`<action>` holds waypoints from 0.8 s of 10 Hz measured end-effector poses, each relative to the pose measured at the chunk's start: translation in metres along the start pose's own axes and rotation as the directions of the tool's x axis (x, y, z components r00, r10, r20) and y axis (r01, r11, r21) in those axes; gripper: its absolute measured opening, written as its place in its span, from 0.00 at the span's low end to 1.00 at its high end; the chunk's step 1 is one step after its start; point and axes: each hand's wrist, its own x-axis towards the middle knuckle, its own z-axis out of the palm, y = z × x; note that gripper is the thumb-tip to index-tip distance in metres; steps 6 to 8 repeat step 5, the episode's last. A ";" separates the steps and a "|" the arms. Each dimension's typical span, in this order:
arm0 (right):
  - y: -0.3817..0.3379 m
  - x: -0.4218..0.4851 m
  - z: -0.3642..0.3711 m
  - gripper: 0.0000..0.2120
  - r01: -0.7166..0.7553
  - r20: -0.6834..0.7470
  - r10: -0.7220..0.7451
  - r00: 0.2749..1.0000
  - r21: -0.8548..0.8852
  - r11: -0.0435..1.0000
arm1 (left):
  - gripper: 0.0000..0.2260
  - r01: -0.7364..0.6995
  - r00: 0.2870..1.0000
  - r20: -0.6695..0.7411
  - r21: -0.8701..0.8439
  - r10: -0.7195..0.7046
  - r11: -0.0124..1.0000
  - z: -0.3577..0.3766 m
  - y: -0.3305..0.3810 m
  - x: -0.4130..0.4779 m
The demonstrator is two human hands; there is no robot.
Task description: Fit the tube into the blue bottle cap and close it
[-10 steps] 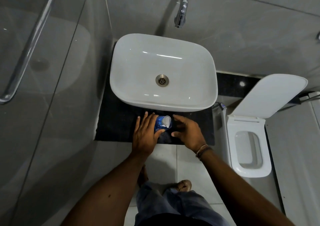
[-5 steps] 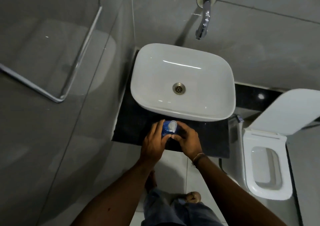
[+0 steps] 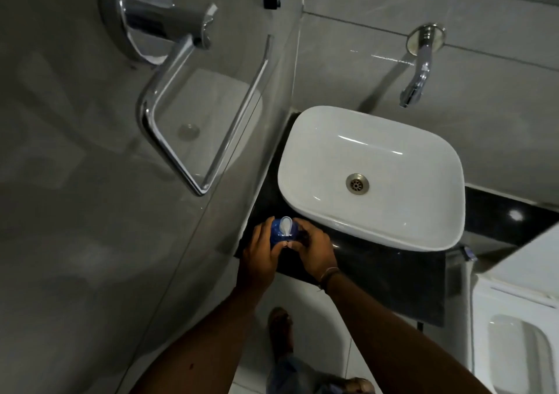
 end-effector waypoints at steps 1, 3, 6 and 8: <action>0.007 0.003 0.005 0.28 -0.012 0.014 0.012 1.000 0.009 1.000 | 0.26 0.027 1.000 0.007 -0.027 -0.027 0.999 0.004 -0.004 -0.001; 0.018 0.006 0.009 0.27 -0.026 0.018 0.026 1.000 0.019 0.999 | 0.25 0.030 0.999 -0.010 -0.015 -0.031 0.999 0.011 -0.009 -0.002; 0.017 -0.004 0.007 0.41 -0.084 0.006 0.085 0.996 -0.089 0.993 | 0.37 0.069 0.997 -0.041 0.032 -0.068 0.997 -0.001 -0.004 -0.007; 0.017 -0.004 0.007 0.41 -0.084 0.006 0.085 0.996 -0.089 0.993 | 0.37 0.069 0.997 -0.041 0.032 -0.068 0.997 -0.001 -0.004 -0.007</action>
